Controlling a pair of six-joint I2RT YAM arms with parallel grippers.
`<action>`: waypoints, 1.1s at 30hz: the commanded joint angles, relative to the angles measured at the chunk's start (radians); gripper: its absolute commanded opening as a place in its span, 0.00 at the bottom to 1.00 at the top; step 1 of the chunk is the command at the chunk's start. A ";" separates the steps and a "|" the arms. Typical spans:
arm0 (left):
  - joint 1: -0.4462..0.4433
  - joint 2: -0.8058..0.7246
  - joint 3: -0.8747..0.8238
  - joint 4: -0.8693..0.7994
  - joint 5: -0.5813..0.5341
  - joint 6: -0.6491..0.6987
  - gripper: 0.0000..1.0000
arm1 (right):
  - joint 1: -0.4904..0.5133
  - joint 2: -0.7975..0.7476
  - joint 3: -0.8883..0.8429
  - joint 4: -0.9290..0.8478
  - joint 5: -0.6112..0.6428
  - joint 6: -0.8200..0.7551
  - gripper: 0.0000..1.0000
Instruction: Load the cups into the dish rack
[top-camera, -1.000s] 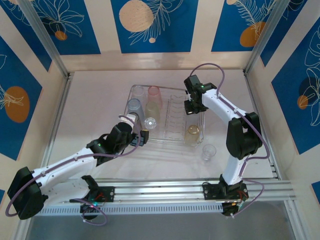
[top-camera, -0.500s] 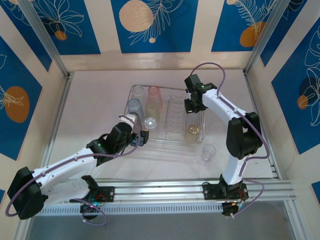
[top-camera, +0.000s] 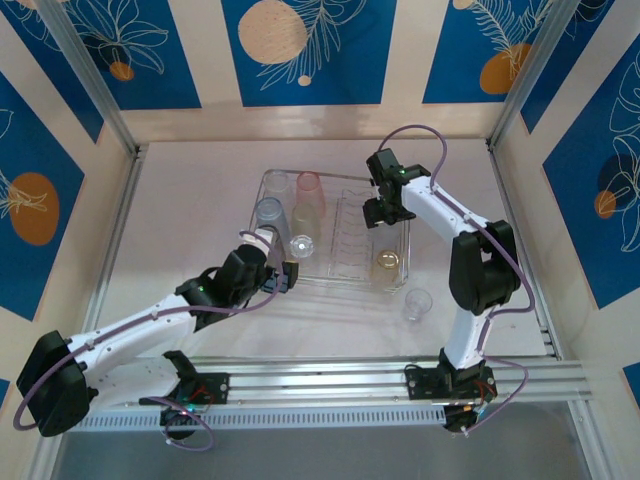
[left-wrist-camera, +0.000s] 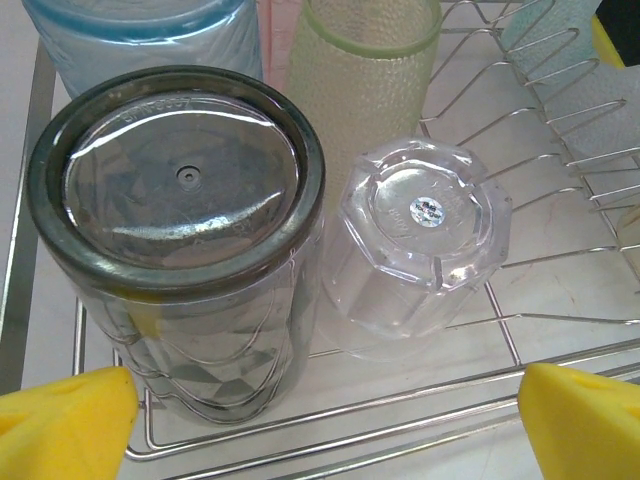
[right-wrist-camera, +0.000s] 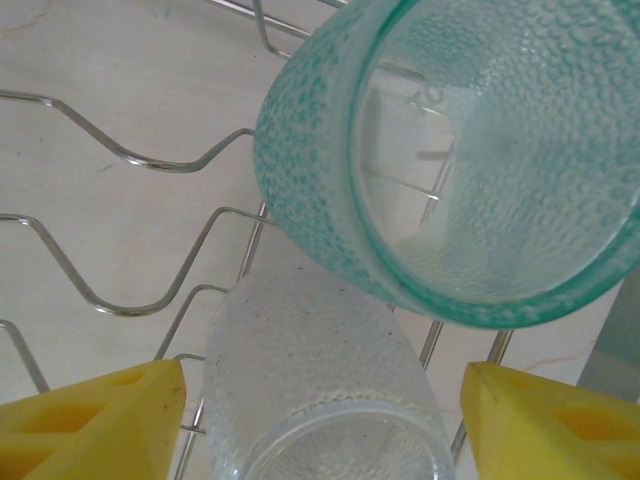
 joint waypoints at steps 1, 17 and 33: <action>0.002 -0.001 0.010 -0.003 0.010 0.001 0.97 | -0.015 0.020 0.024 -0.076 -0.001 0.001 0.77; 0.003 -0.010 0.006 -0.005 0.014 0.004 0.97 | 0.068 -0.231 0.052 -0.335 -0.133 0.059 0.77; 0.001 -0.015 0.008 -0.007 0.018 0.006 0.97 | 0.161 -0.294 -0.142 -0.332 -0.114 0.009 0.76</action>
